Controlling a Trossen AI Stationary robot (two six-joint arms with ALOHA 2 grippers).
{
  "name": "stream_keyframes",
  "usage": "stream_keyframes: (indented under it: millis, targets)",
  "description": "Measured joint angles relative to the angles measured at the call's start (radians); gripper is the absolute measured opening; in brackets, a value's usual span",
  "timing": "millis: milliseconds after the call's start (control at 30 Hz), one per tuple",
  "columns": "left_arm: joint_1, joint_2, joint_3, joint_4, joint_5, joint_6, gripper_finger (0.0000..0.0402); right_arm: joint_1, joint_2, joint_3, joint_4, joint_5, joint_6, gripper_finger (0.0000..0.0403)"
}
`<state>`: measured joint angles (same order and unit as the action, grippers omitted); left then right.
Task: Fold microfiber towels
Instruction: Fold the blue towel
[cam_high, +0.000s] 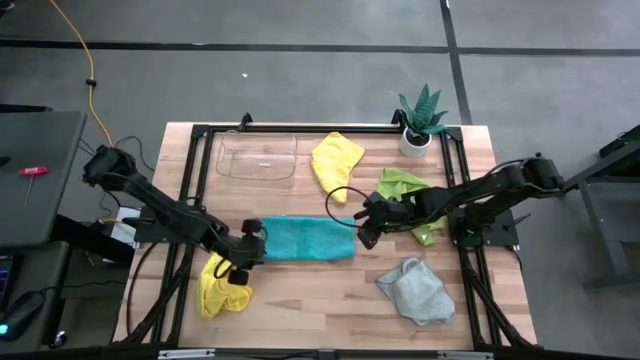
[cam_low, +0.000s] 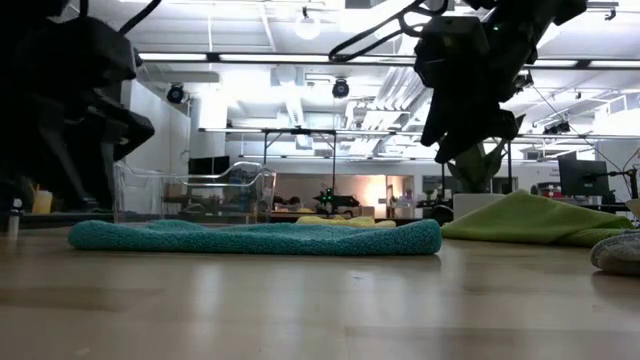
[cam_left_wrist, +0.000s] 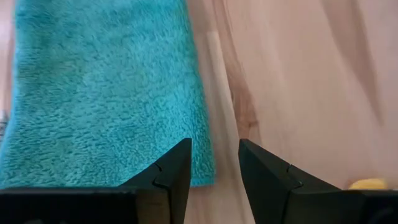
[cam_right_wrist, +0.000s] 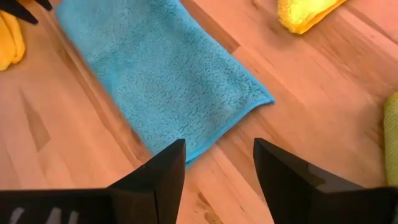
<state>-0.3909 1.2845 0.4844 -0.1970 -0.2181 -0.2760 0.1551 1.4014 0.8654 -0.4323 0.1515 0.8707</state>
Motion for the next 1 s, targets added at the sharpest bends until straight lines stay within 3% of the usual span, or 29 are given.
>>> stream_keyframes:
  millis: [400, 600, 767, 1000]
  targets:
    - [-0.017, 0.163, 0.032, -0.022, -0.042, -0.009, 0.0122, 0.003, 0.0, 0.0, 0.081, -0.005, -0.062, 0.0181]
    - [-0.018, 0.177, 0.032, -0.017, -0.037, -0.009, 0.0074, 0.015, 0.0, 0.0, 0.248, -0.142, -0.347, 0.0181]
    - [-0.017, 0.16, 0.03, -0.017, -0.028, -0.014, 0.0009, 0.053, 0.024, 0.001, 0.248, -0.187, -0.56, 0.0181]
    - [-0.016, 0.158, 0.029, -0.019, -0.025, -0.061, 0.0008, 0.106, 0.173, 0.022, 0.244, -0.178, -0.733, 0.0181]
